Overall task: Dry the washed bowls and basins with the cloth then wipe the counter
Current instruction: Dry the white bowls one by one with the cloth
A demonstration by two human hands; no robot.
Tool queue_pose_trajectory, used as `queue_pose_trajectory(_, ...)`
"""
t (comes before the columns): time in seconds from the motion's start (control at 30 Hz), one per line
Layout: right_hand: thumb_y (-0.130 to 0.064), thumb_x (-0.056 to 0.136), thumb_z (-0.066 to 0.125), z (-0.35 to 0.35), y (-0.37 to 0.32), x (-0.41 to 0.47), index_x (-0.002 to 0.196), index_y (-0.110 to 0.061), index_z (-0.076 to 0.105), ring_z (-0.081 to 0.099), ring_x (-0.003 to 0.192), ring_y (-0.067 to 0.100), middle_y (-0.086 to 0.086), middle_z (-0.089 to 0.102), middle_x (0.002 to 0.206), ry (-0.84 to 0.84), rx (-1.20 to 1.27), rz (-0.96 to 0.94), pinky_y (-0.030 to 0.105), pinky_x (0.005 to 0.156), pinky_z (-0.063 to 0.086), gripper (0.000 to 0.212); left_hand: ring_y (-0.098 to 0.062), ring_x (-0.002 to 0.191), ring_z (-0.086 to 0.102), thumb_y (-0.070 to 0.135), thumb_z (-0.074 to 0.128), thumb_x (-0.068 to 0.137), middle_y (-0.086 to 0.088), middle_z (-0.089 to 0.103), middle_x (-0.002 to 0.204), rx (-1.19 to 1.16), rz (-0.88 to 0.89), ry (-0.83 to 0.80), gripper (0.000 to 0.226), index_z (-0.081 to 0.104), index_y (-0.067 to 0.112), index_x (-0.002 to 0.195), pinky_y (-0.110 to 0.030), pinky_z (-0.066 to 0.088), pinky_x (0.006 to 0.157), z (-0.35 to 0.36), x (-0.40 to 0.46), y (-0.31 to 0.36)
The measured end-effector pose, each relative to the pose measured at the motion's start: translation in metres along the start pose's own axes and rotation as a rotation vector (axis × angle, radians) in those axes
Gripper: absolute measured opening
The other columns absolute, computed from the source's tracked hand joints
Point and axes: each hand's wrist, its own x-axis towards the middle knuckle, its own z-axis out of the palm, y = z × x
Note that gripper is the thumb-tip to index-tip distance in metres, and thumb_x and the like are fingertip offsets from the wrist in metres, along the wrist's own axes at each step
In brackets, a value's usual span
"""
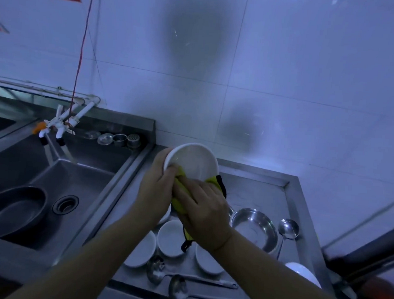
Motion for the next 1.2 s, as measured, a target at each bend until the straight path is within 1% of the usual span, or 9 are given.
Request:
queue_pose_trajectory(0.1, -0.019, 0.089, 0.068, -0.007, 0.023, -0.010, 0.106, -0.013, 0.074, 0.068, 0.079, 0.022, 0.008, 0.073, 0.102, -0.018, -0.003, -0.232, 0.035, 0.068, 0.052, 0.019, -0.001, 0.089, 0.056, 0.027, 0.040, 0.081, 0.012, 0.061, 0.100, 0.115, 0.011, -0.113, 0.036, 0.058, 0.031, 0.112, -0.023, 0.047, 0.072, -0.010, 0.006, 0.003)
queue_pose_trajectory(0.23, -0.021, 0.089, 0.069, -0.017, 0.061, -0.010, 0.107, -0.015, 0.062, 0.069, 0.085, 0.024, 0.008, 0.073, 0.094, -0.133, 0.000, -0.592, 0.036, 0.074, 0.055, 0.020, -0.003, 0.084, 0.056, 0.021, 0.048, 0.084, 0.009, 0.062, 0.094, 0.403, -0.035, -0.507, 0.027, 0.057, 0.034, 0.104, -0.024, 0.043, 0.068, -0.021, 0.028, 0.015)
queue_pose_trajectory(0.4, -0.014, 0.090, 0.066, -0.009, 0.043, -0.003, 0.096, -0.013, 0.075, 0.067, 0.073, 0.023, 0.007, 0.072, 0.090, -0.040, -0.120, -0.277, 0.036, 0.066, 0.051, 0.011, -0.021, 0.093, 0.059, 0.011, 0.055, 0.088, -0.003, 0.063, 0.106, 0.099, -0.130, -0.205, 0.034, 0.056, 0.037, 0.110, -0.036, 0.051, 0.077, -0.007, 0.022, 0.004)
queue_pose_trajectory(0.5, -0.019, 0.094, 0.061, -0.001, 0.018, -0.004, 0.104, -0.009, 0.073, 0.067, 0.078, 0.025, 0.007, 0.072, 0.103, 0.027, -0.072, 0.010, 0.037, 0.067, 0.049, 0.018, -0.004, 0.087, 0.060, 0.009, 0.048, 0.093, 0.009, 0.060, 0.101, -0.088, -0.063, -0.074, 0.036, 0.050, 0.043, 0.107, -0.024, 0.052, 0.069, 0.012, 0.003, -0.006)
queue_pose_trajectory(0.6, -0.022, 0.094, 0.061, 0.000, 0.016, -0.010, 0.108, -0.011, 0.072, 0.067, 0.080, 0.024, 0.008, 0.072, 0.106, 0.022, -0.027, -0.045, 0.036, 0.069, 0.050, 0.022, 0.008, 0.077, 0.056, 0.008, 0.042, 0.094, 0.011, 0.059, 0.094, -0.087, 0.002, -0.073, 0.032, 0.053, 0.037, 0.102, -0.011, 0.047, 0.063, 0.008, 0.005, 0.000)
queue_pose_trajectory(0.8, -0.019, 0.090, 0.067, -0.024, 0.068, -0.012, 0.108, -0.016, 0.059, 0.068, 0.084, 0.024, 0.008, 0.073, 0.095, -0.172, -0.031, -0.623, 0.037, 0.072, 0.054, 0.021, -0.019, 0.092, 0.058, 0.031, 0.047, 0.073, 0.000, 0.060, 0.103, 0.364, -0.073, -0.620, 0.044, 0.056, 0.031, 0.116, -0.039, 0.053, 0.076, -0.018, 0.032, 0.017)
queue_pose_trajectory(0.87, -0.017, 0.089, 0.067, -0.025, 0.067, -0.008, 0.103, -0.016, 0.065, 0.068, 0.082, 0.024, 0.008, 0.072, 0.093, -0.162, -0.064, -0.579, 0.037, 0.070, 0.054, 0.014, -0.017, 0.093, 0.058, 0.030, 0.052, 0.075, 0.002, 0.060, 0.107, 0.270, -0.106, -0.554, 0.044, 0.055, 0.037, 0.118, -0.035, 0.053, 0.073, -0.016, 0.033, 0.017)
queue_pose_trajectory(1.03, -0.018, 0.092, 0.064, -0.017, 0.034, -0.005, 0.109, -0.011, 0.071, 0.066, 0.082, 0.025, 0.009, 0.071, 0.104, -0.014, -0.140, -0.115, 0.037, 0.072, 0.051, 0.020, -0.009, 0.089, 0.060, 0.020, 0.054, 0.089, 0.011, 0.061, 0.097, -0.087, -0.052, -0.135, 0.030, 0.052, 0.036, 0.114, -0.027, 0.051, 0.072, 0.015, 0.005, -0.008)
queue_pose_trajectory(1.2, -0.017, 0.089, 0.069, -0.021, 0.034, -0.013, 0.107, -0.015, 0.074, 0.068, 0.082, 0.022, 0.007, 0.073, 0.099, -0.057, -0.111, -0.213, 0.037, 0.073, 0.053, 0.019, -0.004, 0.083, 0.058, 0.028, 0.042, 0.081, 0.016, 0.061, 0.089, -0.016, 0.024, -0.202, 0.030, 0.055, 0.042, 0.104, -0.031, 0.050, 0.071, 0.005, 0.007, -0.005)
